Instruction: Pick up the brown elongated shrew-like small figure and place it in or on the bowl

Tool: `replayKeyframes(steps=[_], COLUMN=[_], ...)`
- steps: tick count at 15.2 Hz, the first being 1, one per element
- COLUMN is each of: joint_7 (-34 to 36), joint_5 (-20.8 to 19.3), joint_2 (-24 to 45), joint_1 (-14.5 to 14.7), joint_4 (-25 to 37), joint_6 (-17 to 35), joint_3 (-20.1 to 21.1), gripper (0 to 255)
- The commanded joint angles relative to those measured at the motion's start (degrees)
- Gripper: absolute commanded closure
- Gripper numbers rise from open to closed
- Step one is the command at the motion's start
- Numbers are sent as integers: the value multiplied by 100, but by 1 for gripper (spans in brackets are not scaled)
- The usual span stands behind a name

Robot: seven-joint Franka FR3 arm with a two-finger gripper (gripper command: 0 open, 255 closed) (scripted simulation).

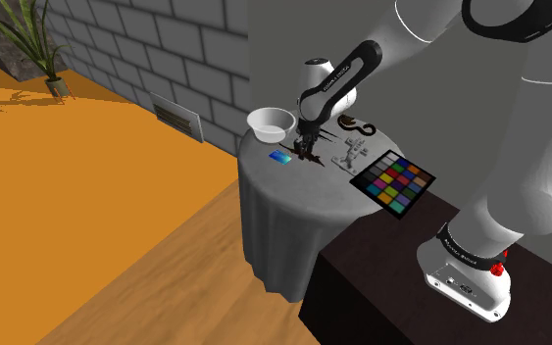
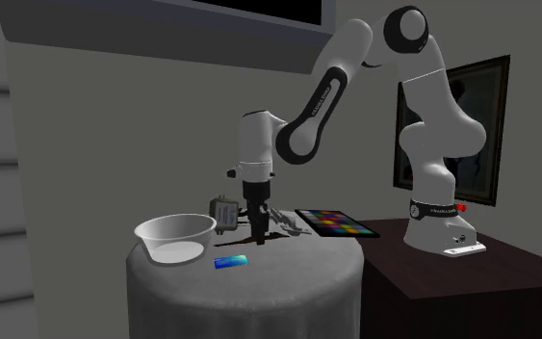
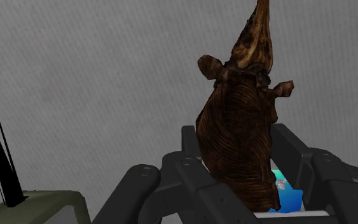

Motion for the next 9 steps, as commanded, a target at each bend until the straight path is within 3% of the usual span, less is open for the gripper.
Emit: replayKeyframes(steps=[1,9], joint_7=[0,-6], joint_5=[-3,-10], joint_2=[-141,-630], joint_1=[2,8], joint_4=[-15,34], joint_6=[-128,-666], joint_3=[-2,-6], gripper=[255,255])
